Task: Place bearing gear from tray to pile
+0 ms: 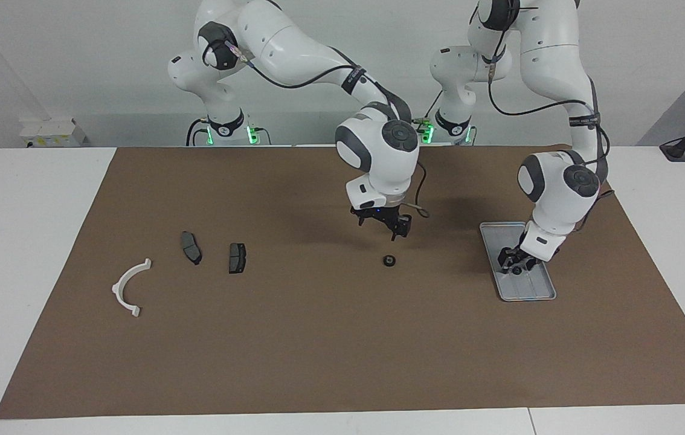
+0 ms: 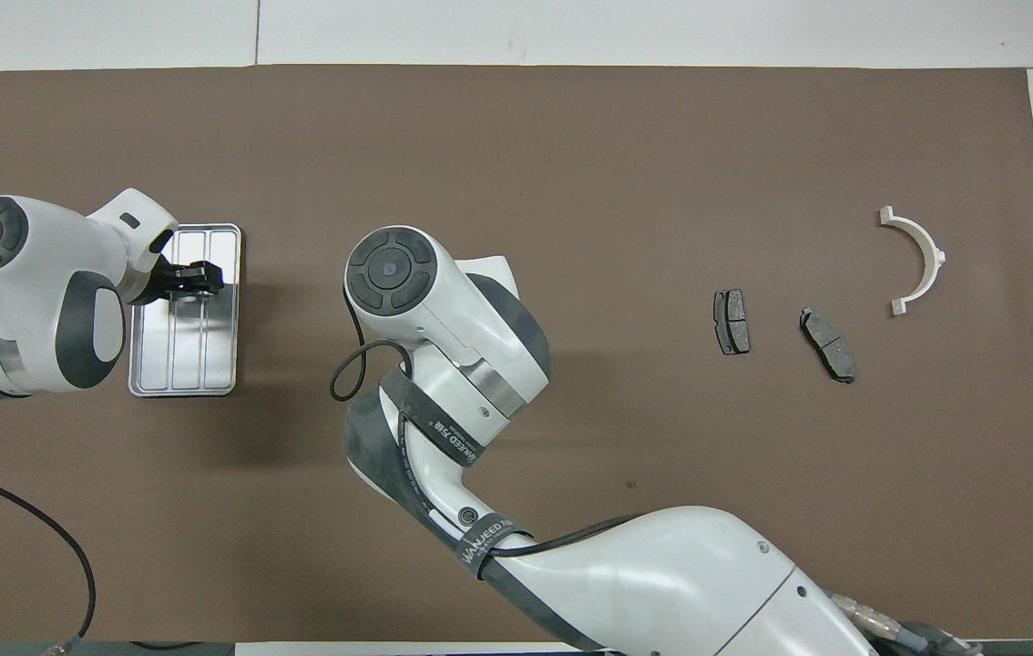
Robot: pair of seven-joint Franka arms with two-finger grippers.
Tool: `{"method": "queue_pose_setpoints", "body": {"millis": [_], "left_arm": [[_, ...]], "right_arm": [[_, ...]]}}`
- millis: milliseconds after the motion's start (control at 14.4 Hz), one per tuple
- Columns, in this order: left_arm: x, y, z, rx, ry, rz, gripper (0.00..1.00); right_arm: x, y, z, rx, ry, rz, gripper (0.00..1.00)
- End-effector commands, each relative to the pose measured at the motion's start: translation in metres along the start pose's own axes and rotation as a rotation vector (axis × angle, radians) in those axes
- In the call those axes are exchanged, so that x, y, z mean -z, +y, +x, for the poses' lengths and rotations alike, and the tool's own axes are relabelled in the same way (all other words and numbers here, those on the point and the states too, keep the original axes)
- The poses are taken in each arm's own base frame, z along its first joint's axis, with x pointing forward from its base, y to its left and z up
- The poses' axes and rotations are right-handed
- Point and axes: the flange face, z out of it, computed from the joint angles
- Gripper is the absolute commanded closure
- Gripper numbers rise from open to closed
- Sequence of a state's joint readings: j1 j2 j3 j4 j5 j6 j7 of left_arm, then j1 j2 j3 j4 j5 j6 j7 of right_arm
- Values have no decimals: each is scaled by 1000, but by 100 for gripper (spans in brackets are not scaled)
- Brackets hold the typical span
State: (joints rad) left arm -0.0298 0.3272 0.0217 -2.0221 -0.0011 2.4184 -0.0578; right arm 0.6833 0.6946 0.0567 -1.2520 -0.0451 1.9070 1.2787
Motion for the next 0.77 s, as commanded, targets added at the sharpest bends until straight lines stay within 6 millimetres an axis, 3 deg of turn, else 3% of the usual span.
{"method": "queue_pose_setpoints", "body": {"millis": [0,348,557,696], "left_arm": [[-2,-2,-3,15,23,-1,34],[0,-2,3,19,33,-3,38],[-1,-2,4,20,32,-4,42],[-1,-2,4,20,33,-4,42]], "right_arm": [[-4,-16,10,-21,29,16,0],[-36,-32,11,-4,57,1,0],[-45,-36,11,1,65,5,0],[-55,-41,-1,21,75,-2,0]]}}
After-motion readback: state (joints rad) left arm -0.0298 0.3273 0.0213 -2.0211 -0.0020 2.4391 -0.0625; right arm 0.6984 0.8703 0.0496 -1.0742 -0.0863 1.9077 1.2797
